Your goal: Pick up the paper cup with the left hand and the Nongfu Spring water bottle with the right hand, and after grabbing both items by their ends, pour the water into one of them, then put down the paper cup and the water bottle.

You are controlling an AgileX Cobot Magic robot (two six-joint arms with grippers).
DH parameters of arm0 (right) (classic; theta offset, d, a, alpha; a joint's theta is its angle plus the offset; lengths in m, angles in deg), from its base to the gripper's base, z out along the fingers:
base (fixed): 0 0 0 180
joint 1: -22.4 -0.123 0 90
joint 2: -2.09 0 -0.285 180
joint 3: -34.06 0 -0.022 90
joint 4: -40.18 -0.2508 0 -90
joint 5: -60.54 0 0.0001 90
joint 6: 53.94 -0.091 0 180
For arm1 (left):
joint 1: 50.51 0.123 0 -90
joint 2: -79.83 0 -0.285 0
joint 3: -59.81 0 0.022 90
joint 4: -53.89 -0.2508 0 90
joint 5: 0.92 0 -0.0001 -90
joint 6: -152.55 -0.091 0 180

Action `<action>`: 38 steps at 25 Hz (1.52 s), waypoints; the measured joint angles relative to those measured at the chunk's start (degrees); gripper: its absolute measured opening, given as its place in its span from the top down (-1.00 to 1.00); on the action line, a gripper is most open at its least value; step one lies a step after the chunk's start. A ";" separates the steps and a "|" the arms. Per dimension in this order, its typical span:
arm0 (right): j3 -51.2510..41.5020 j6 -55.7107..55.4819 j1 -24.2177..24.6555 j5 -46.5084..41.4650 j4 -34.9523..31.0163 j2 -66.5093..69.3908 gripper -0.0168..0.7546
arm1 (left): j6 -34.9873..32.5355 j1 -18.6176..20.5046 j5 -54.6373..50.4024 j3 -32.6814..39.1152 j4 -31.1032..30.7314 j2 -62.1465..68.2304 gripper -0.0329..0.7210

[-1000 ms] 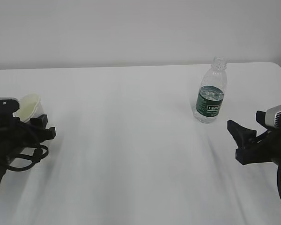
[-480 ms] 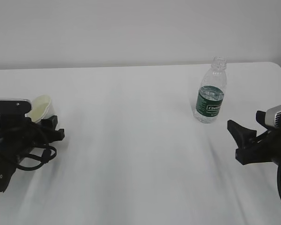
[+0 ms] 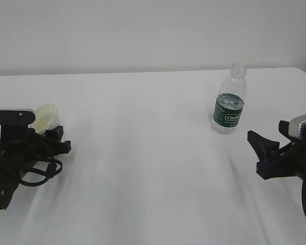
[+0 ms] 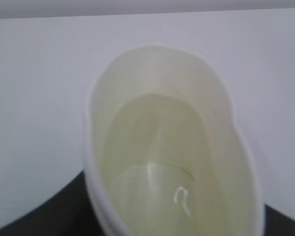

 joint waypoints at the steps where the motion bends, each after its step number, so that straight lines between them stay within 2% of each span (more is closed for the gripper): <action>1: 0.00 0.00 0.00 0.00 0.00 0.00 -0.48 | 0.00 0.00 0.00 0.00 -0.12 0.00 -0.12; 11: 0.00 0.00 0.00 0.00 0.00 0.00 -0.48 | 0.00 0.00 0.00 0.00 -0.80 0.06 -0.57; 15: 0.00 0.00 0.00 0.00 0.00 0.00 -0.48 | 0.00 0.00 0.00 0.00 -0.80 0.06 -0.68; 22: 0.00 0.00 0.00 0.00 0.00 0.00 -0.48 | 0.00 0.00 0.00 1.67 -0.57 -1.59 -0.69; 38: -1.17 -1.37 0.00 0.00 0.00 -0.08 -0.48 | 0.00 0.00 0.09 11.32 -0.57 -7.99 -0.69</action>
